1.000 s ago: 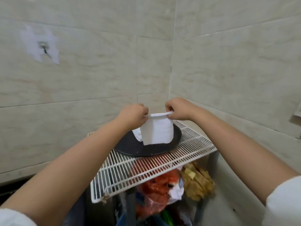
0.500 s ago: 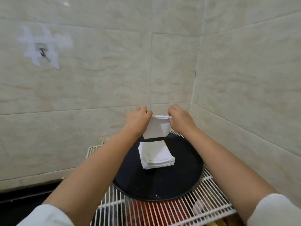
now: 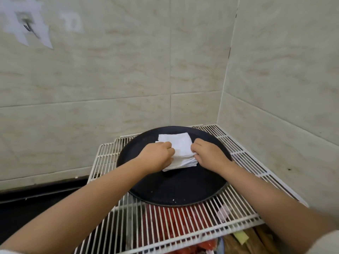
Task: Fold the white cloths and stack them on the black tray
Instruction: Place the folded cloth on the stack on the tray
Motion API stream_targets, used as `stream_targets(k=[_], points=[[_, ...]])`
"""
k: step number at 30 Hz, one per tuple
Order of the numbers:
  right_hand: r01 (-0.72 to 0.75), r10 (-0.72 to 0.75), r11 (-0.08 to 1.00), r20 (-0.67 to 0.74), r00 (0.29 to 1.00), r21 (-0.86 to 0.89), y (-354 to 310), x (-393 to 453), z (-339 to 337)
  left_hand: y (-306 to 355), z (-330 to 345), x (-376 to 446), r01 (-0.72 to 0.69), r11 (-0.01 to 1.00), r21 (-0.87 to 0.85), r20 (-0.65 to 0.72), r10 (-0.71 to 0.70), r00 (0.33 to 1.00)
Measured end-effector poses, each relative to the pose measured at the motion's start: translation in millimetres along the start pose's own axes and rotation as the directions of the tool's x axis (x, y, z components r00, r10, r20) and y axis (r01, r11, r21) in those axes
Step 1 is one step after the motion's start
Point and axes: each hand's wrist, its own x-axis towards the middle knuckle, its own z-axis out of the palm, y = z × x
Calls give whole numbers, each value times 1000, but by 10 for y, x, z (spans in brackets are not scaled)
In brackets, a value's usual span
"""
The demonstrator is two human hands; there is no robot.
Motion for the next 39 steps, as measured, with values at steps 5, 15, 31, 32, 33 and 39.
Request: stream_targets(k=[5,15,31,32,33,39], points=[[-6,14,996,-79,997,89,33,-8,-73,135,-120,6,102,995,-8,-90,-102,991],[-35,26,998,165,986,53,-64,-78,-134,349,-177,-69,349,936,48,268,-349,898],[38,49,963,311,949,-267,-972,130,-525,296,-441,-805,683,724,-98,195,-659,726],[68,13,964,299,954,-258,-1156,229,-575,191,-515,-1032,714,696,-75,203,-691,694],[100,-28,964,282,959,-245,-1364,338,-621,86,-595,-1299,741,669,-52,209,-719,663],[334,-313,939,195,929,-84,-3267,901,-677,-406,-1168,-3424,893,429,135,180,-897,404]])
